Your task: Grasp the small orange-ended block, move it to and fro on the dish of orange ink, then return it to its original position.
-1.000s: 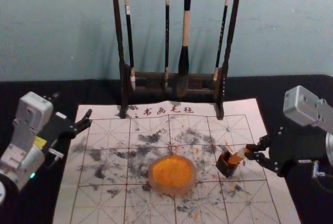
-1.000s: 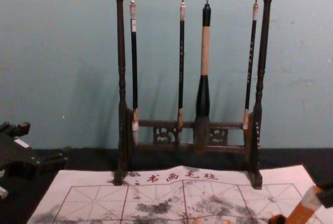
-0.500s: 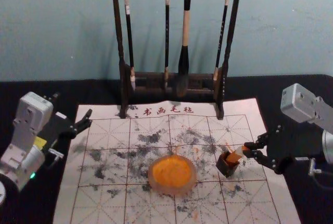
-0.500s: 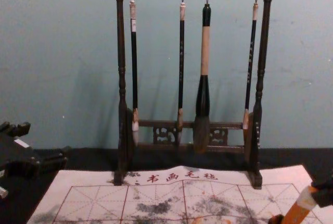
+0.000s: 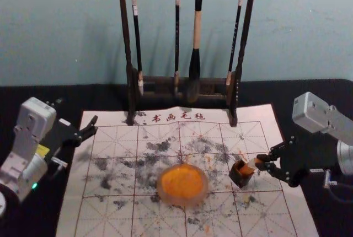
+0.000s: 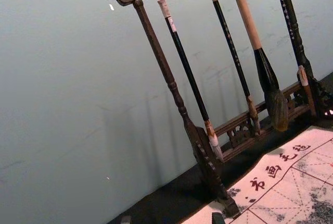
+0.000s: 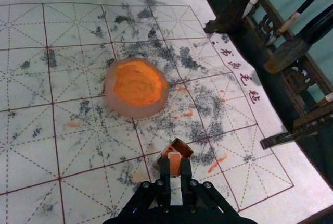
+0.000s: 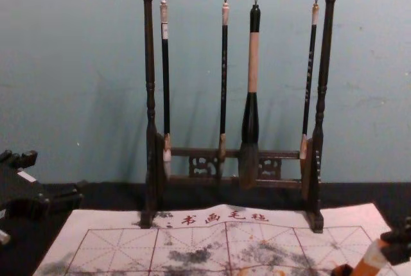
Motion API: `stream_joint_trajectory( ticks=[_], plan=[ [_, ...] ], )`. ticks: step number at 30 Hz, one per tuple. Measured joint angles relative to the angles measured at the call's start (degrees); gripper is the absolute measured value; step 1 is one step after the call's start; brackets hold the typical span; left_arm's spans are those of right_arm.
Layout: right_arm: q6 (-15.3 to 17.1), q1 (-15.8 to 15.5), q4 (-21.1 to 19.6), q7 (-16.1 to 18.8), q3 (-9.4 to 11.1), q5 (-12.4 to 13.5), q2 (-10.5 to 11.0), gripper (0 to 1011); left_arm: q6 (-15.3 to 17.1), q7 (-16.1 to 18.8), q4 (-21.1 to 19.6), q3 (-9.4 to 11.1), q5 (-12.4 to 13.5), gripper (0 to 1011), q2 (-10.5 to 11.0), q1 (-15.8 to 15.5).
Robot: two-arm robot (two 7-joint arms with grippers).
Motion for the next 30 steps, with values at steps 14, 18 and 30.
stream_joint_trajectory(
  ticks=[14, 18, 30],
  plan=[
    [0.5, 2.0, 2.8, 0.5, -1.8, -1.6, -1.9, 81, 0.0, 0.0, 0.0, 0.0, 0.0, 1001, 0.0, 0.0],
    [0.6, 2.5, 3.5, 0.5, -2.1, -1.9, -2.4, 81, 0.0, 0.0, 0.0, 0.0, 0.0, 1001, 0.0, 0.0],
    [1.0, 3.6, 4.7, 0.9, -3.2, -2.7, -3.4, 81, 0.0, 0.0, 0.0, 0.0, 0.0, 1001, 0.0, 0.0]
  ],
)
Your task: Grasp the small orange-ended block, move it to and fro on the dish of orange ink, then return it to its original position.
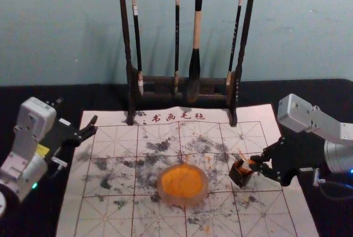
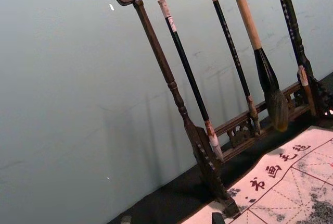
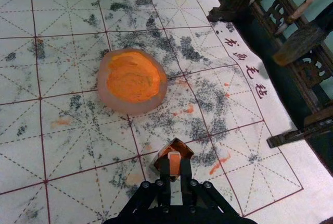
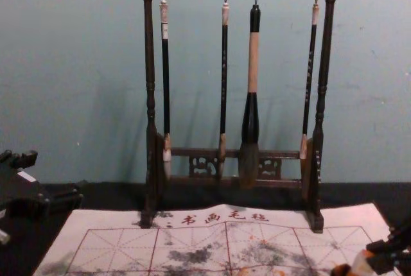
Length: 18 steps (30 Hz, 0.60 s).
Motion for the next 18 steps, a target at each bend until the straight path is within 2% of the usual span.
stream_joint_trajectory(
  ticks=[18],
  plan=[
    [0.2, 0.7, 1.1, 0.6, -0.9, 0.0, -0.7, 81, 0.0, 0.0, 0.0, 0.0, 0.0, 1001, 0.0, 0.0]
  ],
)
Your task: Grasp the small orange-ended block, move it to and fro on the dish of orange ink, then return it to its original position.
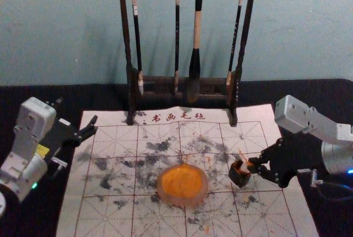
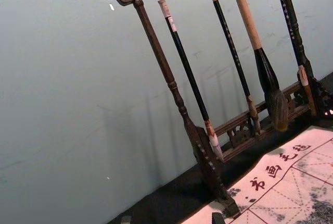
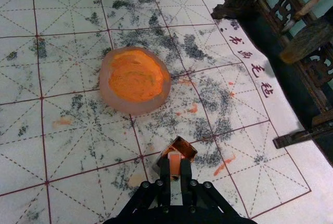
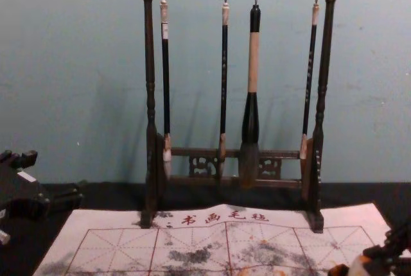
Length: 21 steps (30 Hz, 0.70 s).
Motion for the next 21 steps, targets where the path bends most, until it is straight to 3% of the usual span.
stream_joint_trajectory(
  ticks=[21],
  plan=[
    [0.3, 0.1, 0.1, -0.2, -0.2, -0.1, -0.2, 81, 0.0, 0.0, 0.0, 0.0, 0.0, 1001, 0.0, 0.0]
  ],
)
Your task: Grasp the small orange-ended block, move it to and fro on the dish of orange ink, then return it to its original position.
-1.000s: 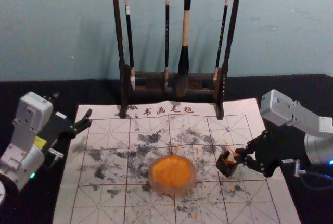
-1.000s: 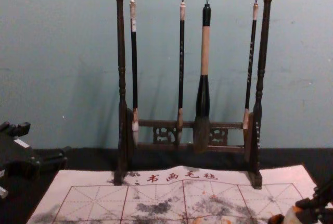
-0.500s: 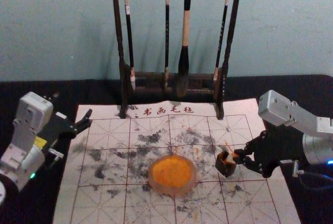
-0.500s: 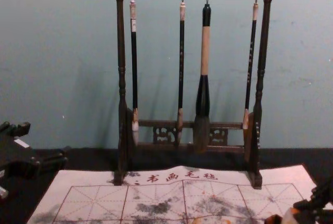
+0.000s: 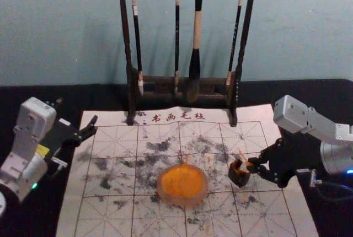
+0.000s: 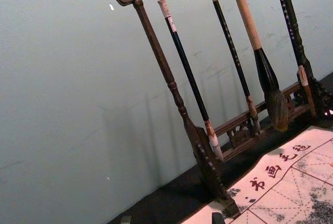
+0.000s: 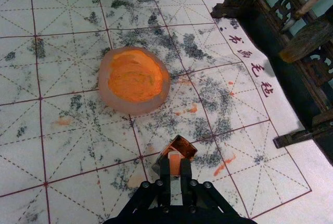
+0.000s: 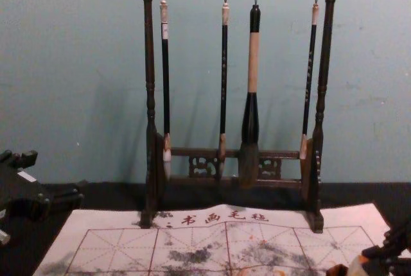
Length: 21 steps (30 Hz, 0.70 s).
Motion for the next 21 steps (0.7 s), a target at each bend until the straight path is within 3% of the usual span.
stream_joint_trajectory(
  ticks=[21],
  plan=[
    [0.0, 0.0, 0.0, 0.0, 0.0, 0.0, 0.1, 82, 0.0, 0.0, 0.0, 0.0, 0.0, 1001, 0.0, 0.0]
  ],
)
